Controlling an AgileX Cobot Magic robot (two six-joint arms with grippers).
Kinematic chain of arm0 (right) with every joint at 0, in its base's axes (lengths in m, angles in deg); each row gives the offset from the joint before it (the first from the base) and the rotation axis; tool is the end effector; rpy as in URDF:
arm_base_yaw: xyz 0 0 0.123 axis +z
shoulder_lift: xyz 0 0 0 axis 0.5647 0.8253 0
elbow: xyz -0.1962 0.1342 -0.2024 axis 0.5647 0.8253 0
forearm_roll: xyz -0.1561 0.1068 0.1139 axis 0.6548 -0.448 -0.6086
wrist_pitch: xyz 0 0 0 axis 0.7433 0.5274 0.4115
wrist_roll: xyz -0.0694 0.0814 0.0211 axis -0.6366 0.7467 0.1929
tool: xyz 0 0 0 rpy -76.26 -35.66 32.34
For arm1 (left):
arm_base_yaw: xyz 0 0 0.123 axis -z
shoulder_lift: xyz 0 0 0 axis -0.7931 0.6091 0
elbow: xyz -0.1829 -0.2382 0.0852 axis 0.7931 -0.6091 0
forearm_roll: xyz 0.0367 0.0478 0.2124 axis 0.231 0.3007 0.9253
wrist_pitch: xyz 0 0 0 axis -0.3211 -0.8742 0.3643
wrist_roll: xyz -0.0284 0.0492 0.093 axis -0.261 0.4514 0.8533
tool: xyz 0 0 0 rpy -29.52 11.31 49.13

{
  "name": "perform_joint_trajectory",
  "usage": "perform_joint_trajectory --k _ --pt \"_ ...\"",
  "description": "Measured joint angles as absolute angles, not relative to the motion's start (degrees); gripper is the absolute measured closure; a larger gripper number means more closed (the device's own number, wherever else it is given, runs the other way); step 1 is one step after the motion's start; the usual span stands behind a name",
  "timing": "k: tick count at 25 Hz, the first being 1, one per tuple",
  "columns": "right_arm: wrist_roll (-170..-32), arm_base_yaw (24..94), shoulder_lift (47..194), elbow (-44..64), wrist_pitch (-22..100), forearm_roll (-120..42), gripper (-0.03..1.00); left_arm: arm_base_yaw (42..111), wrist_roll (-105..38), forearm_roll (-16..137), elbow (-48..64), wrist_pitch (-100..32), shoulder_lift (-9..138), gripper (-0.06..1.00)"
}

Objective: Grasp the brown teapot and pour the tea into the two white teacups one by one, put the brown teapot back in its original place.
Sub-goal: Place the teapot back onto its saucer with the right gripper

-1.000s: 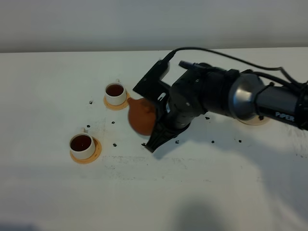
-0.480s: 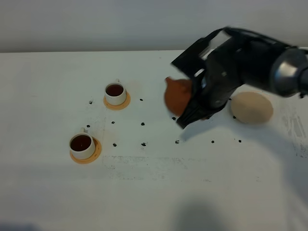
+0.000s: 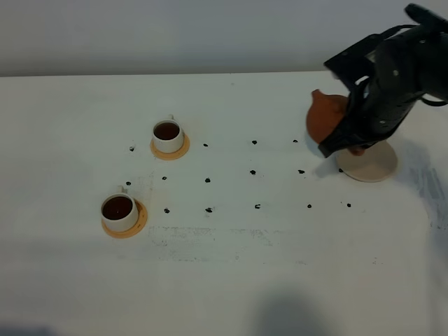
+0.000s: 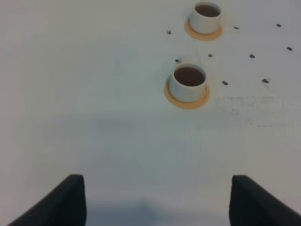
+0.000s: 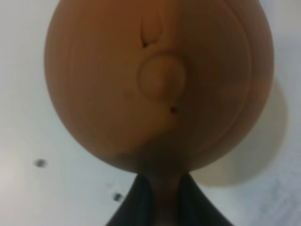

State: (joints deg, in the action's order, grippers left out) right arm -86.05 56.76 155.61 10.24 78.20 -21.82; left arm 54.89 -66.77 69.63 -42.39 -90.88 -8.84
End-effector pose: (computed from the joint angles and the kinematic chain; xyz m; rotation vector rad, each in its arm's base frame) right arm 0.3551 0.1317 0.2387 -0.8489 2.6759 -0.1389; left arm -0.0452 -0.0051 0.2561 0.0645 2.0335 -0.1040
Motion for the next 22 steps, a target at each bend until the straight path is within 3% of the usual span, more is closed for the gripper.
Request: perform_joint_trajectory --k 10,22 --pt "-86.6 50.0 155.5 16.3 73.6 -23.7 0.84 54.9 -66.8 69.6 -42.4 -90.9 -8.8 0.34" --pt "-86.7 48.2 158.3 18.2 68.7 -25.1 0.84 54.9 -66.8 69.6 -42.4 -90.9 -8.8 0.34"
